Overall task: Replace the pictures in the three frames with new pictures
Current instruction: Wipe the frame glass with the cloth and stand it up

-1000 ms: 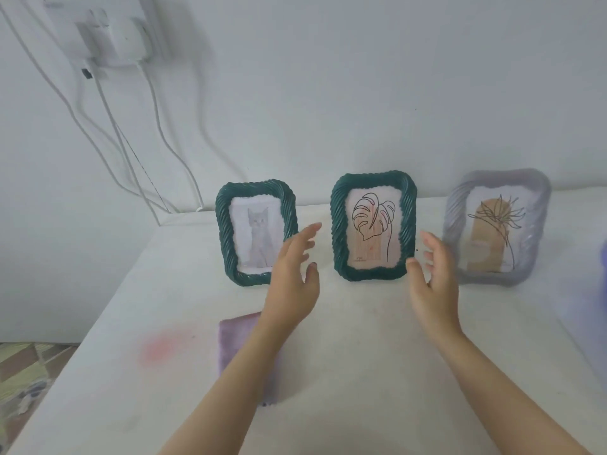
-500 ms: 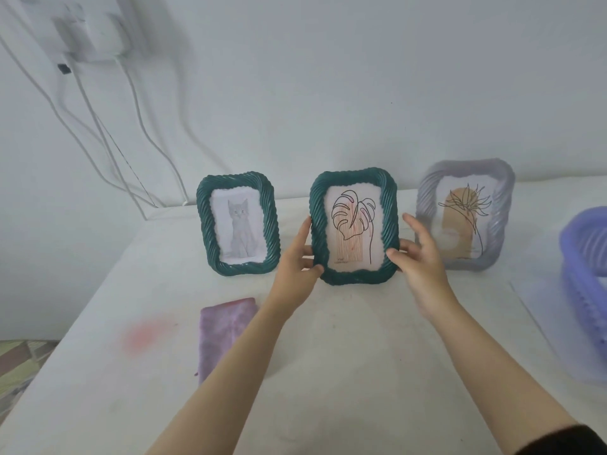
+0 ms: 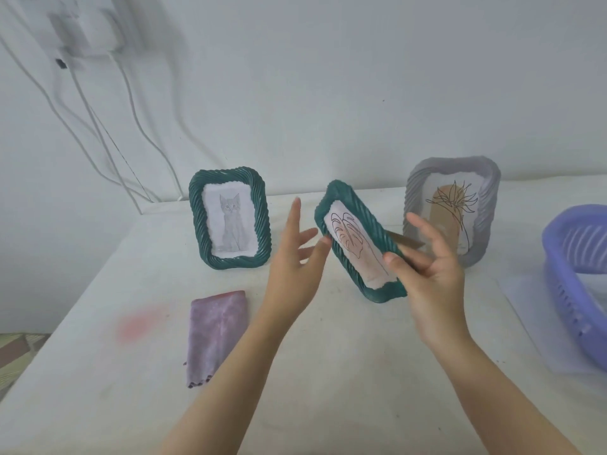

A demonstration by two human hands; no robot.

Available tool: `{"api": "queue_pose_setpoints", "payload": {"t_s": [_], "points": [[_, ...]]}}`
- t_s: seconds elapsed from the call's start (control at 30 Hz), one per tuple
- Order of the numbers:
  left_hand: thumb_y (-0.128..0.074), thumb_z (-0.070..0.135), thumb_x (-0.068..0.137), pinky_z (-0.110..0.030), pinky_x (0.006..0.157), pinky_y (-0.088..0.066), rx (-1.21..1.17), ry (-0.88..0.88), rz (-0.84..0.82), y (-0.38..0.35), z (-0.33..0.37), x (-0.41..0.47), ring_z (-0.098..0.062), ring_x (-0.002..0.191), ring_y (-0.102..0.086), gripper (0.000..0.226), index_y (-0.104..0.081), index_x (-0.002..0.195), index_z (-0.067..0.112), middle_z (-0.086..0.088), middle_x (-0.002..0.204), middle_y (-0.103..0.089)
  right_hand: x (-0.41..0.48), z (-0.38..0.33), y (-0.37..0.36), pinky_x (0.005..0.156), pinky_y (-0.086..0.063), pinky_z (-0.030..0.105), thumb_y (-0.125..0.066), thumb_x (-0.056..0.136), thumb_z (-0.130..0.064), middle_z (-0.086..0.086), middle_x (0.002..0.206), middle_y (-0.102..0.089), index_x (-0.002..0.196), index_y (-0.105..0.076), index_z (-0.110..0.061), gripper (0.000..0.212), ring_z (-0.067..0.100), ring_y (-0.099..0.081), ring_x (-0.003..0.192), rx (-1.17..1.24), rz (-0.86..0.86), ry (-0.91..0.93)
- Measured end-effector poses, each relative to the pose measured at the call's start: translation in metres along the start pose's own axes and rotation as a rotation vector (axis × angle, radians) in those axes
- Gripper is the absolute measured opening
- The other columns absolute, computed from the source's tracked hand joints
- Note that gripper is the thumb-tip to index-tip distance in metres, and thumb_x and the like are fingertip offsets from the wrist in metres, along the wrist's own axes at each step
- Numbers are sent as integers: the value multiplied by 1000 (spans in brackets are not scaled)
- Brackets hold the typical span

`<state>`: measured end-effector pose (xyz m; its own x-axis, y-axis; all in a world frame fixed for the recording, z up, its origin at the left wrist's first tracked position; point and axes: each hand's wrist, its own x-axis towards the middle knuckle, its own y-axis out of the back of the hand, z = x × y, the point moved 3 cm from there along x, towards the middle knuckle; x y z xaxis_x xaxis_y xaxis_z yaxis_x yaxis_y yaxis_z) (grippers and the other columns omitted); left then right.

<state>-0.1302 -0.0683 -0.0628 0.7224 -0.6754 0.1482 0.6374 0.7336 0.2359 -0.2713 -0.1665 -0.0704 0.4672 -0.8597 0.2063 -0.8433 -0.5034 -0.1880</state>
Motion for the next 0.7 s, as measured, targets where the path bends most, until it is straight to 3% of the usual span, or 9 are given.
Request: {"api": "queue_pose_setpoints", "payload": {"t_s": [0.07,0.17,0.27,0.37,0.53,0.6,0.7], "points": [[-54,39,89,-30,77,-56,-48,28,32,-2,14,0,-5,86,-67,69,-10,140,52,9,106,-65,-6,0,-5,83,-53,25,-61,84,3,-6,95,-74,121,-52,-35,54,12,-68,94,-85,-63,64],[-61,46,82,-38,78,-57,36,32,73,-2,21,3,-9,84,-68,74,-12,138,51,3,96,-69,-16,-1,-13,87,-48,15,-63,82,3,-13,102,-71,122,-51,-35,56,1,-64,100,-286,-165,164],[-64,26,79,-40,73,-58,91,95,87,2,15,7,-18,75,-69,69,-27,136,37,-6,83,-69,-24,-1,-22,86,-40,3,-66,80,-1,-16,108,-67,127,-48,-35,61,-8,-60,102,-435,-312,180],[-55,7,80,-32,63,-59,33,168,78,8,3,8,-24,76,-68,58,-40,132,28,-17,85,-65,-30,-6,-22,82,-42,3,-64,84,-7,-17,108,-66,129,-46,-38,58,-9,-60,100,-431,-447,124],[-47,-3,88,-22,59,-55,-98,222,-35,19,-22,8,-16,76,-63,70,-24,142,35,-12,94,-64,-26,-12,-3,69,-54,19,-57,88,-7,-7,85,-73,114,-60,-27,34,6,-69,73,-378,-274,160],[-43,-2,92,-19,57,-52,-91,226,-73,25,-31,9,-16,73,-58,70,-17,143,38,-11,89,-60,-19,-1,6,69,-51,14,-57,88,-8,-10,89,-71,111,-60,-28,31,4,-66,74,-455,-193,147],[-39,1,96,-19,60,-52,-89,224,-115,28,-42,8,-8,67,-56,59,-21,145,29,-2,82,-63,-11,25,14,74,-40,4,-58,88,-15,-10,105,-63,120,-53,-30,36,3,-58,90,-618,-170,58]]}}
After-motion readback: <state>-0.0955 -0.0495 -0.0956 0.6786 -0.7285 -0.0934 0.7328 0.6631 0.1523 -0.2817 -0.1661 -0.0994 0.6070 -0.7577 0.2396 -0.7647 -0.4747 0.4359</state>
